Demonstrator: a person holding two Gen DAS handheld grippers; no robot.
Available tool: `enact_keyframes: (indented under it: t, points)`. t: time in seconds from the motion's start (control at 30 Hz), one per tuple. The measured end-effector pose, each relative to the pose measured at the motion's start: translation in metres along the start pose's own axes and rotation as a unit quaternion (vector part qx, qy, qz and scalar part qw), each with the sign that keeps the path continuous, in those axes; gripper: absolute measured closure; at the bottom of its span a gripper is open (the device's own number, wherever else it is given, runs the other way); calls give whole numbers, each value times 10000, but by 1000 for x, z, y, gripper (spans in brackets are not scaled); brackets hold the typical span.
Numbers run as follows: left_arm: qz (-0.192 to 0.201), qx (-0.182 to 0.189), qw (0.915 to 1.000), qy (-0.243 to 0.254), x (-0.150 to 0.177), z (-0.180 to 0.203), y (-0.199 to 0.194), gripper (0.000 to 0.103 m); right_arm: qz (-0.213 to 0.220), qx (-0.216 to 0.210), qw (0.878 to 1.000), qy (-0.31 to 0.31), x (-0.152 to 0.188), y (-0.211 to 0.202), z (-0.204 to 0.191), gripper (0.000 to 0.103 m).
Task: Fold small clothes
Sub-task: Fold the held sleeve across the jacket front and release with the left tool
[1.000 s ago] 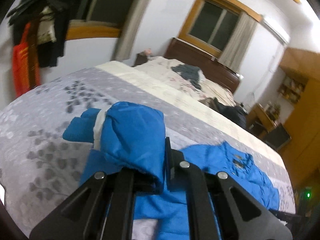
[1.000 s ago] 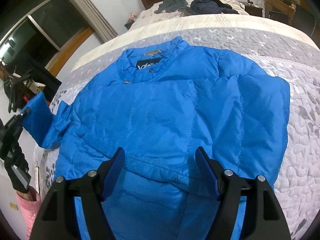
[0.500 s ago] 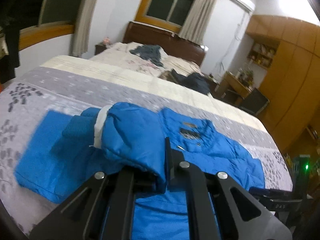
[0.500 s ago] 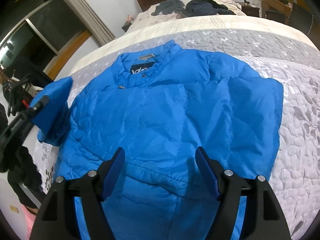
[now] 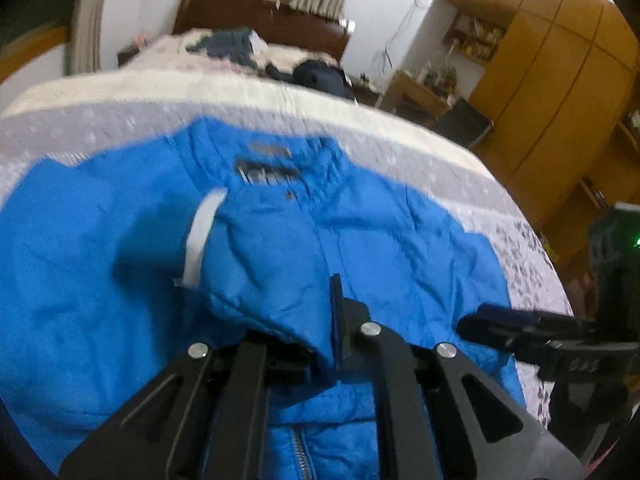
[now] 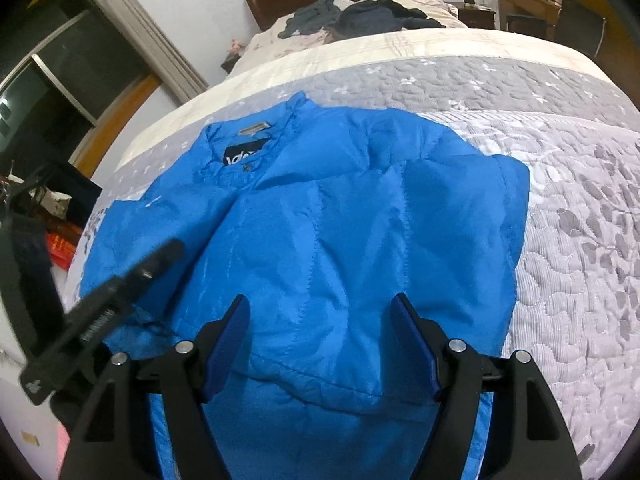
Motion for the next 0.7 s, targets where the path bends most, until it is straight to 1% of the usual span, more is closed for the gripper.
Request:
enact_keyframes:
  t: [0.07,0.13,0.17,0.2,0.23,0.27,0.3,0.33,0.4,0.47,0.5,0.53,0.57,0.6,0.63,0.7]
  points:
    - [-149,90,9998,-121,8,-3,6,93,-30,-9,10000,12,1,1,1,30]
    - [-235,255,9991,-257,10,-6,4,92,-45,-9,10000,1,2,2,2,30]
    - [-313,358,9982,-368,11,-6,0,85,-47,-15,10000,1,2,2,2,30]
    - [-382,460,9971,-471,11,-7,-4,80,-45,-25,10000,3,2,2,2,30]
    - [-442,607,9954,-602,11,-6,-10,73,-39,-34,10000,7,2,1,1,30]
    - [-480,814,9925,-781,10,-6,-24,67,-27,-43,10000,6,2,-1,1,30]
    - [-485,945,9906,-865,10,-5,-36,63,0,-56,10000,7,1,-4,0,30]
    - [-486,1052,9891,-908,10,-5,-44,56,10,-65,10000,13,0,-4,-1,30]
    - [-399,1292,9860,-978,5,-8,-71,50,17,-165,9999,15,0,-8,-6,30]
    - [-182,1346,9848,-1084,-2,-20,-98,48,-10,-327,9995,17,1,-9,-16,30]
    - [-40,1307,9851,-1116,-8,-27,-107,48,-90,-473,9988,47,3,-9,-25,30]
    - [95,1155,9874,-1074,-15,-36,-115,46,-174,-595,9981,74,4,-7,-32,30]
    - [232,808,9921,-930,-23,-49,-122,45,-257,-708,9971,102,5,-6,-39,30]
    - [378,571,9941,-844,-31,-60,-128,44,-415,-887,9951,154,6,-2,-51,30]
    - [536,312,9950,-789,-39,-75,-129,42,-589,-1033,9926,226,7,2,-62,30]
    - [590,-102,9960,-669,-45,-96,-122,42,-873,-1297,9869,402,7,10,-81,29]
Point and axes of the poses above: each gripper's, at about its wrist camera, not at the fingertips, and y roughly the way its jaws point, z to its right, x to its underside, the point moved 8 cm from there along y, roughly the way its jaws point, and after that the axes turned 13 degrees about z, right-handed, at the moved point
